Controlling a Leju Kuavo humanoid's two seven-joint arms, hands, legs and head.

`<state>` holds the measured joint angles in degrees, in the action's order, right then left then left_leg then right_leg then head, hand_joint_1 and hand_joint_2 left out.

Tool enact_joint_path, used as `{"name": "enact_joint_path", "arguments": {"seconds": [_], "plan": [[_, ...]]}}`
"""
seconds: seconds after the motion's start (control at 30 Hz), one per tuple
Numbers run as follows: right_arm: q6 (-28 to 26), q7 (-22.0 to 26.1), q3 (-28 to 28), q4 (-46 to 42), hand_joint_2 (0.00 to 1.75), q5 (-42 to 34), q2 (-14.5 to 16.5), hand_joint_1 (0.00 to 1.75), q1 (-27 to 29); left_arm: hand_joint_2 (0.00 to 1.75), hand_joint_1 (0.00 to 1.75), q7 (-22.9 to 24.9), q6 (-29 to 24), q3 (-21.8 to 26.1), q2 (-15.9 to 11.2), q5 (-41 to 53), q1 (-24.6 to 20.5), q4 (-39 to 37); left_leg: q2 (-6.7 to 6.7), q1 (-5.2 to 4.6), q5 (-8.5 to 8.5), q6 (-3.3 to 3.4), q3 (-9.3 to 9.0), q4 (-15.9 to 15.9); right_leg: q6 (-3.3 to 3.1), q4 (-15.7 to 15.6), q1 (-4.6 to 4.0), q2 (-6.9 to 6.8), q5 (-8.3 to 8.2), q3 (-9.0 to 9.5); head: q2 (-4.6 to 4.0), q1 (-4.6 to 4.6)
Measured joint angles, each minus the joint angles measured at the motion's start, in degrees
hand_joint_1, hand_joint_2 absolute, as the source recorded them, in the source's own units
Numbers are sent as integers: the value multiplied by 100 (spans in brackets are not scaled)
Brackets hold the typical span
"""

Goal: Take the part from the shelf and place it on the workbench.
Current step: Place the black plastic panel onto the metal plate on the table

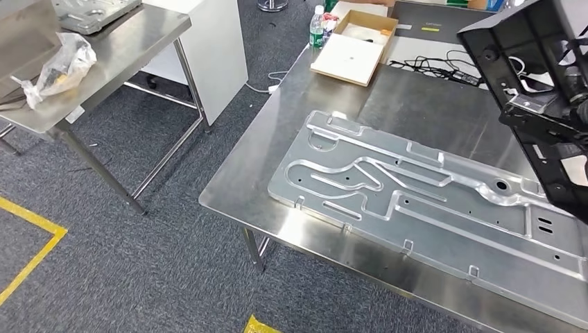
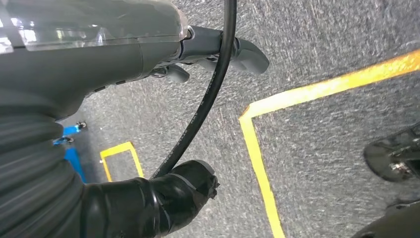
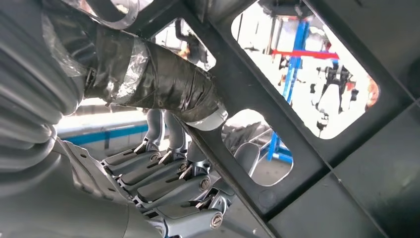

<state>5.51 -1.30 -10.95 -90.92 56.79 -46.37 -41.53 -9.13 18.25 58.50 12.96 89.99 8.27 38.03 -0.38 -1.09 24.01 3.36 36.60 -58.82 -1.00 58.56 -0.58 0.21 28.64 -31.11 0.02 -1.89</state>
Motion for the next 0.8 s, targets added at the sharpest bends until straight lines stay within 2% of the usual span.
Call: {"name": "enact_joint_path", "arguments": {"seconds": [0.1, 0.13, 0.63, 0.8], "plan": [[39, 33, -48, 50, 175, 67, 1, 175, 35, 175, 0, -41, 23, 30, 35, 0, 14, 67, -10, -11, -79, -82, -39, 52, 33, -5, 17, -9, 20, 4, 0, 2], [40, 40, -72, 63, 175, 89, 4, 175, 37, 175, 0, -46, 27, 32, 40, 0, 14, 82, -14, -14, -72, -87, -35, 52, 41, -18, 24, -13, 22, 4, 0, 2], [70, 73, -179, 150, 175, 154, 41, 175, 38, 175, 0, -52, 48, 36, 98, 0, -1, 145, -26, -19, -48, -61, -26, 49, 71, -48, 24, -21, 27, 18, 0, 1], [219, 87, -448, 264, 175, 487, 306, 175, 21, 175, 0, -57, 16, 35, 101, 0, -23, 147, -17, -14, -49, -60, -34, 49, 71, -47, 18, -17, 26, 24, 0, 1]]}}
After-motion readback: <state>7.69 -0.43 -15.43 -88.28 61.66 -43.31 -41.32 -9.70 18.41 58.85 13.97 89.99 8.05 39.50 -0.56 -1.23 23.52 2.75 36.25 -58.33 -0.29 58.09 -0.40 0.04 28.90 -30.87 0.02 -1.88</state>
